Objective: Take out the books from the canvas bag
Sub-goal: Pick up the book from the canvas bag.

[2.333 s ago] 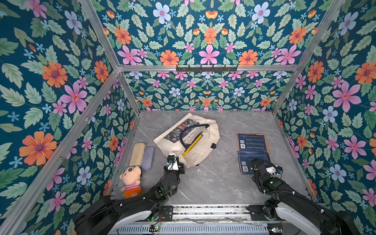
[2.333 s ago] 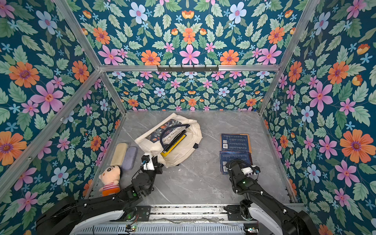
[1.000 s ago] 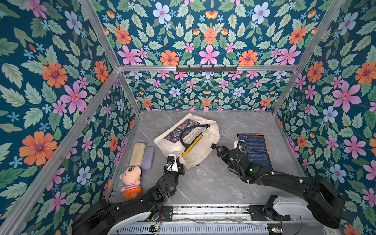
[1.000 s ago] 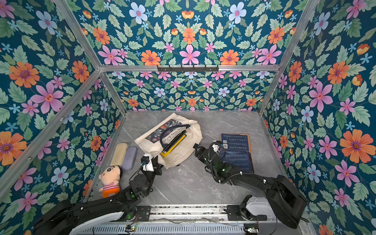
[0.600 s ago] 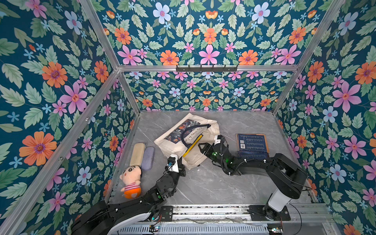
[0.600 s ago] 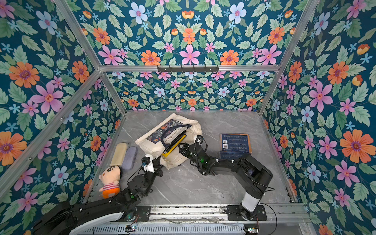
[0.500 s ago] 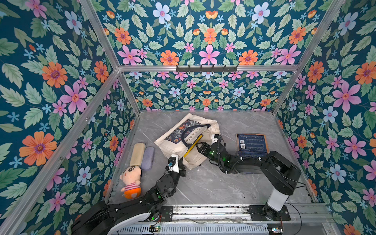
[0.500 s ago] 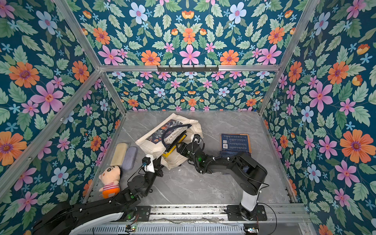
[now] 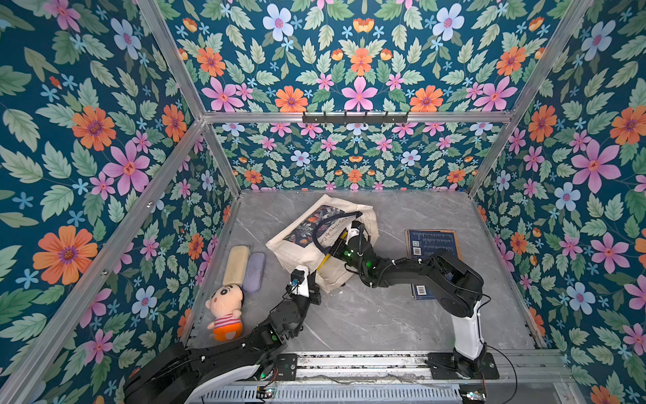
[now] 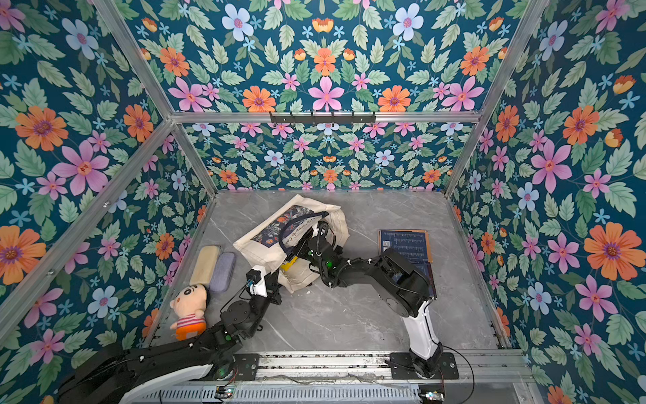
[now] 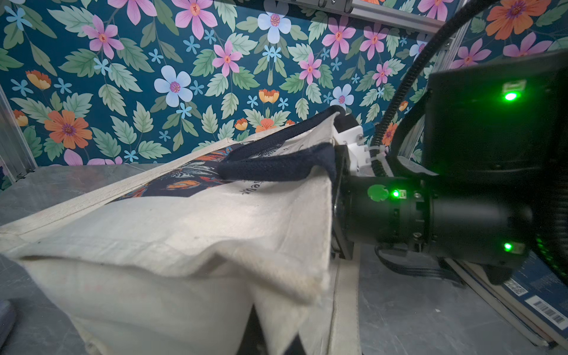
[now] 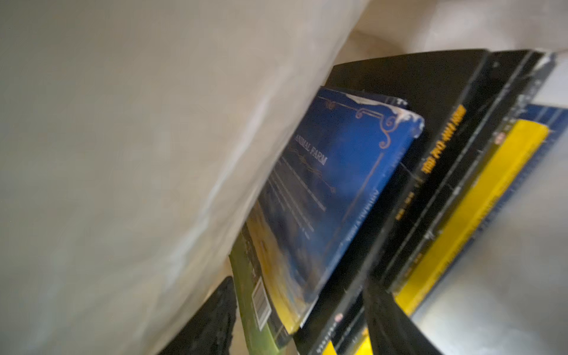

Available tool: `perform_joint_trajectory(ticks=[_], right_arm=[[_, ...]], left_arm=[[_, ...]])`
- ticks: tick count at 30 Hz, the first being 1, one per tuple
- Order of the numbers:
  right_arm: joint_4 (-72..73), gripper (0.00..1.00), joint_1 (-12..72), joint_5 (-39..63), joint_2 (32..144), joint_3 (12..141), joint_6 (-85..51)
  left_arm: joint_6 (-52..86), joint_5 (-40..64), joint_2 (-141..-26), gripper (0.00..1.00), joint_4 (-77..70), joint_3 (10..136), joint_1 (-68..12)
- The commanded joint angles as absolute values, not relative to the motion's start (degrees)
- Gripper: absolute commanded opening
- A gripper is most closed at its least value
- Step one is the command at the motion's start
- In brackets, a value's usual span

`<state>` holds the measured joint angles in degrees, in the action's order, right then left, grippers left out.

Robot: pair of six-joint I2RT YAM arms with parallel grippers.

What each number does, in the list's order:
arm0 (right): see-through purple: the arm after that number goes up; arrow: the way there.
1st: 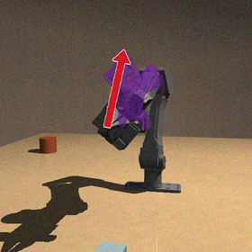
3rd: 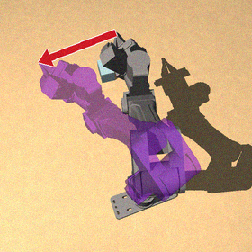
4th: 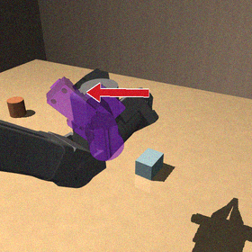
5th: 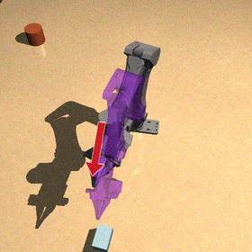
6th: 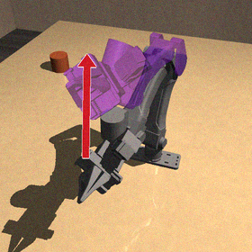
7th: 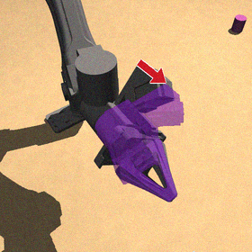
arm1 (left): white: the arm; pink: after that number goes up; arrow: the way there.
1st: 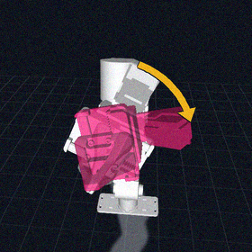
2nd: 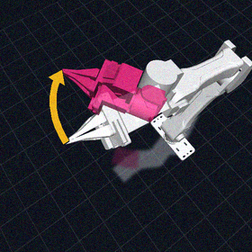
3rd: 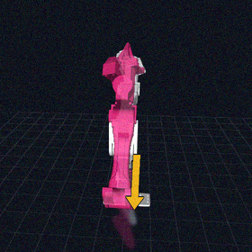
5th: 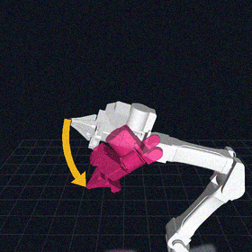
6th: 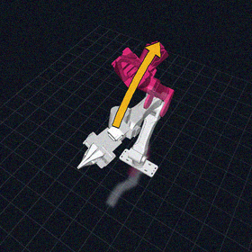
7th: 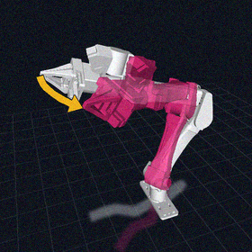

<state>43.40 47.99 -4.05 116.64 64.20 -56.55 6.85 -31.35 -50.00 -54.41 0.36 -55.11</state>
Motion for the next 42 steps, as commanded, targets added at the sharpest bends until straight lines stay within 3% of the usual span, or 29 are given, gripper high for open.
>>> perform_joint_trajectory(ticks=[1,25,28,33,42], right_arm=[[46.19,0.63,47.75,-3.06,118.21,66.01,-55.10],[47.94,0.51,46.28,-1.15,126.10,72.86,-61.83],[49.22,0.44,46.24,-0.78,126.06,73.08,-61.66],[51.68,0.24,46.40,0.92,125.89,72.66,-61.70],[56.48,0.09,46.58,-0.53,119.22,63.46,-62.03]], left_arm=[[5.98,-29.53,-50.38,0.00,-57.26,0.44,-55.10],[5.71,-28.92,-51.51,0.00,-57.65,0.79,-55.10],[5.68,-28.95,-51.48,0.00,-57.58,0.76,-55.10],[5.71,-28.92,-51.50,0.00,-57.57,0.75,-55.11],[5.80,-29.62,-51.16,0.00,-56.89,0.96,-55.06]])
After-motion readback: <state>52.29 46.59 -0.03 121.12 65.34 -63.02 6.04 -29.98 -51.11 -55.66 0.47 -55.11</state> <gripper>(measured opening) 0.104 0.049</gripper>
